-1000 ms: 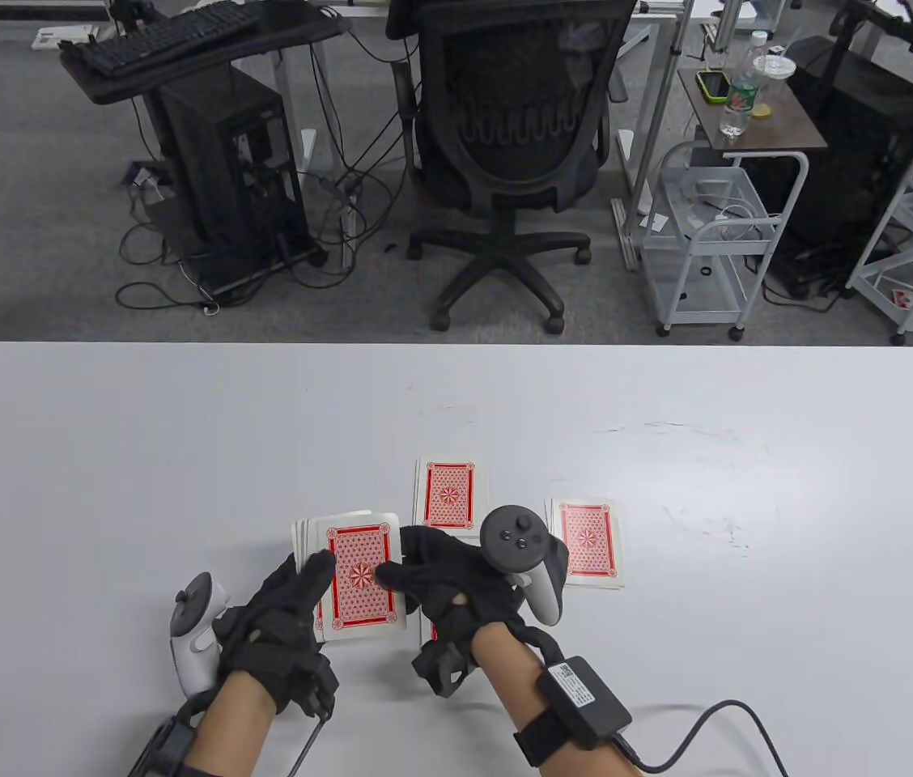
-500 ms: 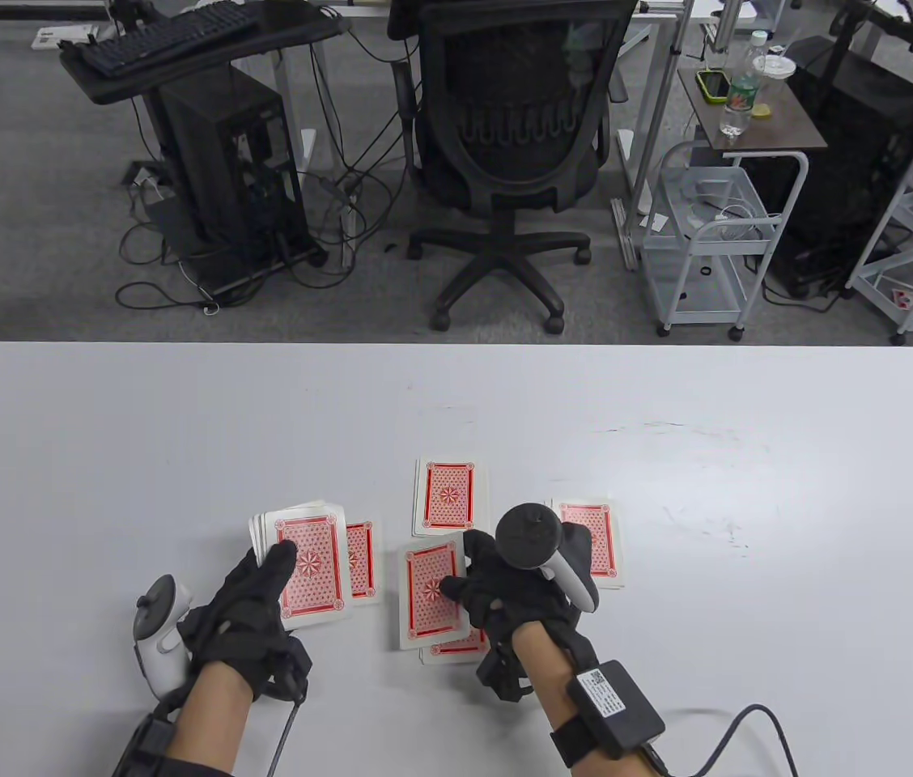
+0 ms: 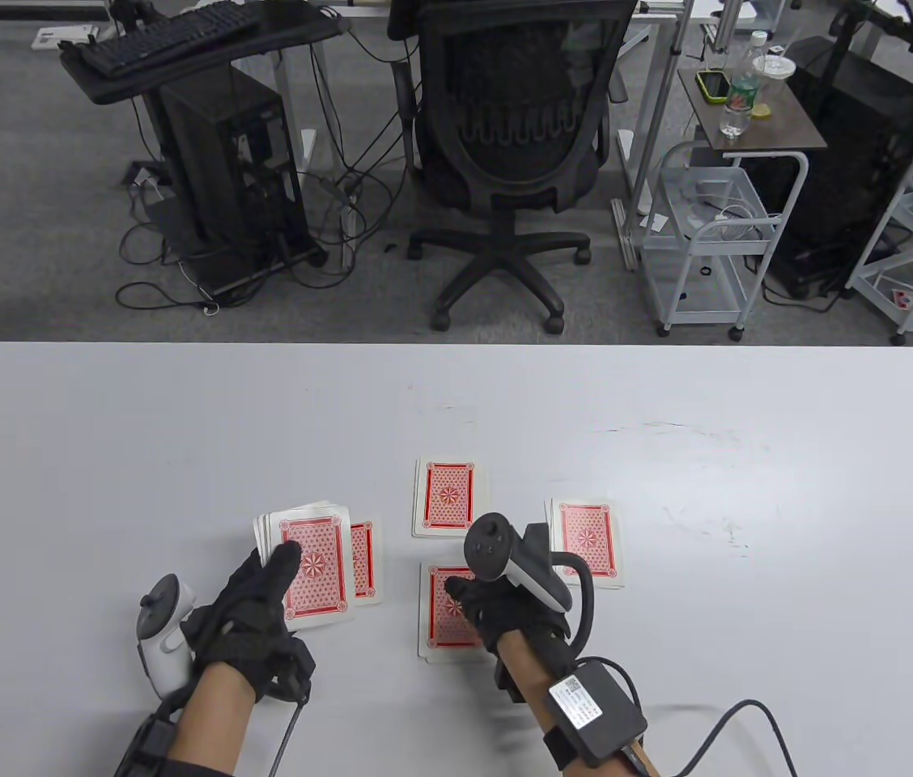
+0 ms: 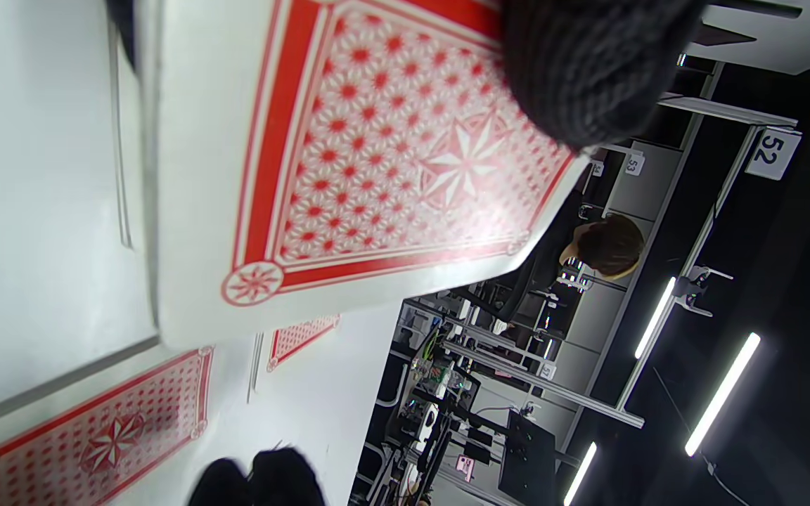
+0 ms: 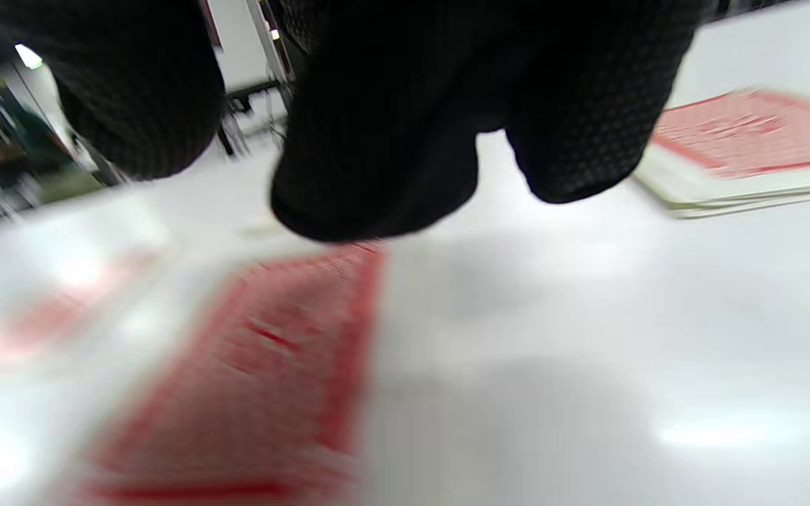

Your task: Four-player card dealing with fan arrangement

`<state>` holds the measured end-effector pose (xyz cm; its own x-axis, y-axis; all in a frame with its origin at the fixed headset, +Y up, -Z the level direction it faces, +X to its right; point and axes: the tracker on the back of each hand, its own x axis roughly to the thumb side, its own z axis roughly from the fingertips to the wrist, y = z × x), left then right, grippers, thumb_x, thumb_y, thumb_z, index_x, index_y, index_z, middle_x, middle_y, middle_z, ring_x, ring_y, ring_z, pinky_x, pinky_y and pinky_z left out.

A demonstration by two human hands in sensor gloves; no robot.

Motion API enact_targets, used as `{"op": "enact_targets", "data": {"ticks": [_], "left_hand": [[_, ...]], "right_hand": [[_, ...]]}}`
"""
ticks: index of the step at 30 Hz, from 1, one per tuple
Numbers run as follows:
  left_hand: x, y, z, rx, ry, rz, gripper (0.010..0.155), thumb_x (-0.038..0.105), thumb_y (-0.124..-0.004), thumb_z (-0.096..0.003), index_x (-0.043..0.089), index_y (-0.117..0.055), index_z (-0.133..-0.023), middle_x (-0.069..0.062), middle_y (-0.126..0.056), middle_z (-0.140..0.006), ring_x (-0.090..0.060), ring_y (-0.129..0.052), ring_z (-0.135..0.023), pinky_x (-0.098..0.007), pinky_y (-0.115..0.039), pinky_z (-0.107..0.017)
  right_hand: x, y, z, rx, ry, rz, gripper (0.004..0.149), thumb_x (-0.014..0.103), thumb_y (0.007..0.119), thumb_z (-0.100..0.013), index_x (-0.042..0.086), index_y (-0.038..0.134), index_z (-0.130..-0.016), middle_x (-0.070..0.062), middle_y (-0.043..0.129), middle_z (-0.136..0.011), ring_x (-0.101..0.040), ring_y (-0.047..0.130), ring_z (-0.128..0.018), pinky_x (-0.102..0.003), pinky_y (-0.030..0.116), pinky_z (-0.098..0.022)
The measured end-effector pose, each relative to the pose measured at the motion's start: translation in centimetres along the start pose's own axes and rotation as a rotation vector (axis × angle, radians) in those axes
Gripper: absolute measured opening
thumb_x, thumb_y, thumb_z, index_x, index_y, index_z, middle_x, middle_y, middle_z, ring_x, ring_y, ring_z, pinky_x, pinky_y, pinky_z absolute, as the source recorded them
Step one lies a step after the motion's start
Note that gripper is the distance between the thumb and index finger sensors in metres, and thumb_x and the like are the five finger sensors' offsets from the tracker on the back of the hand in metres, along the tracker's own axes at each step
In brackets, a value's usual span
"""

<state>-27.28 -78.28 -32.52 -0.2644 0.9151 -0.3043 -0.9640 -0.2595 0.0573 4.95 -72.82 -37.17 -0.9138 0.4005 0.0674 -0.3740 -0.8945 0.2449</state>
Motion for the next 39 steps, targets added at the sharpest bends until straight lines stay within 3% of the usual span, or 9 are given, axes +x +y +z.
{"op": "enact_targets", "data": {"ticks": [4,7,9,11,13,21,27,32,39], "left_hand": [[-0.3,-1.6,0.3,-0.064,0.003,0.000,0.047,0.048,-0.083,-0.0504,0.032,-0.072,-0.094,0.009,-0.091,-0.088,-0.025,-0.103,-0.071,-0.043,-0.090,-0.049],[-0.4,-2.9,0.6,-0.105,0.002,-0.014,0.047,0.048,-0.083,-0.0501,0.033,-0.073,-0.093,0.009,-0.091,-0.087,-0.025,-0.104,-0.071,-0.043,-0.090,-0.049],[-0.6,-3.5,0.7,-0.123,0.002,-0.030,0.047,0.048,-0.084,-0.0497,0.033,-0.073,-0.093,0.009,-0.092,-0.087,-0.024,-0.104,-0.071,-0.043,-0.090,-0.048],[-0.8,-3.9,0.8,-0.130,0.005,-0.039,0.047,0.048,-0.084,-0.0494,0.033,-0.073,-0.093,0.010,-0.092,-0.087,-0.024,-0.104,-0.070,-0.043,-0.091,-0.048],[-0.8,-3.9,0.8,-0.112,0.006,-0.043,0.047,0.048,-0.085,-0.0491,0.033,-0.074,-0.092,0.009,-0.092,-0.087,-0.025,-0.104,-0.071,-0.043,-0.090,-0.048],[-0.7,-2.4,0.3,-0.129,0.028,0.024,0.047,0.048,-0.081,-0.0504,0.032,-0.072,-0.094,0.009,-0.091,-0.088,-0.025,-0.103,-0.072,-0.044,-0.090,-0.049],[0.6,2.8,-0.1,0.091,-0.018,0.039,0.047,0.048,-0.081,-0.0507,0.033,-0.072,-0.094,0.009,-0.090,-0.089,-0.025,-0.103,-0.073,-0.043,-0.090,-0.050],[0.9,6.9,0.0,0.239,-0.015,0.106,0.047,0.049,-0.081,-0.0513,0.033,-0.071,-0.095,0.010,-0.090,-0.090,-0.025,-0.102,-0.074,-0.043,-0.090,-0.051],[1.0,7.4,-0.4,0.239,-0.008,0.113,0.047,0.049,-0.081,-0.0520,0.033,-0.070,-0.095,0.010,-0.089,-0.090,-0.024,-0.102,-0.074,-0.043,-0.089,-0.051]], "right_hand": [[1.5,-0.5,0.5,-0.022,-0.178,-0.392,0.068,0.050,0.076,-0.055,0.006,0.059,-0.104,-0.010,0.079,-0.084,-0.022,0.099,-0.053,-0.057,0.071,-0.052],[2.6,0.5,0.5,0.007,-0.275,-0.557,0.071,0.051,0.080,-0.052,0.007,0.058,-0.103,-0.011,0.075,-0.087,-0.028,0.096,-0.061,-0.061,0.069,-0.054],[3.1,1.1,0.5,0.033,-0.293,-0.584,0.073,0.050,0.085,-0.049,0.008,0.058,-0.102,-0.008,0.076,-0.085,-0.027,0.096,-0.061,-0.061,0.068,-0.054],[3.3,1.5,0.5,0.019,-0.274,-0.614,0.063,0.041,0.090,-0.047,0.009,0.064,-0.095,-0.003,0.081,-0.076,-0.021,0.100,-0.051,-0.059,0.072,-0.052],[3.1,1.5,0.4,-0.012,-0.247,-0.622,0.060,0.039,0.092,-0.045,0.009,0.069,-0.092,-0.002,0.085,-0.073,-0.020,0.102,-0.047,-0.058,0.073,-0.051],[2.7,1.0,-0.7,0.011,-0.222,-0.715,0.061,0.033,0.093,-0.045,0.003,0.070,-0.093,-0.001,0.092,-0.068,-0.019,0.107,-0.043,-0.054,0.077,-0.049],[4.5,-0.2,-3.1,0.000,-0.186,-0.649,0.069,0.032,0.090,-0.047,0.002,0.059,-0.100,-0.002,0.087,-0.072,-0.016,0.101,-0.036,-0.053,0.076,-0.047],[7.9,1.0,-6.4,0.045,-0.131,-0.342,0.077,0.034,0.088,-0.048,-0.001,0.049,-0.104,-0.002,0.082,-0.074,-0.011,0.100,-0.031,-0.051,0.078,-0.044],[11.4,4.8,-9.5,0.104,-0.010,0.119,0.082,0.039,0.089,-0.048,-0.004,0.047,-0.104,-0.001,0.085,-0.069,-0.004,0.099,-0.025,-0.046,0.082,-0.041]]}}
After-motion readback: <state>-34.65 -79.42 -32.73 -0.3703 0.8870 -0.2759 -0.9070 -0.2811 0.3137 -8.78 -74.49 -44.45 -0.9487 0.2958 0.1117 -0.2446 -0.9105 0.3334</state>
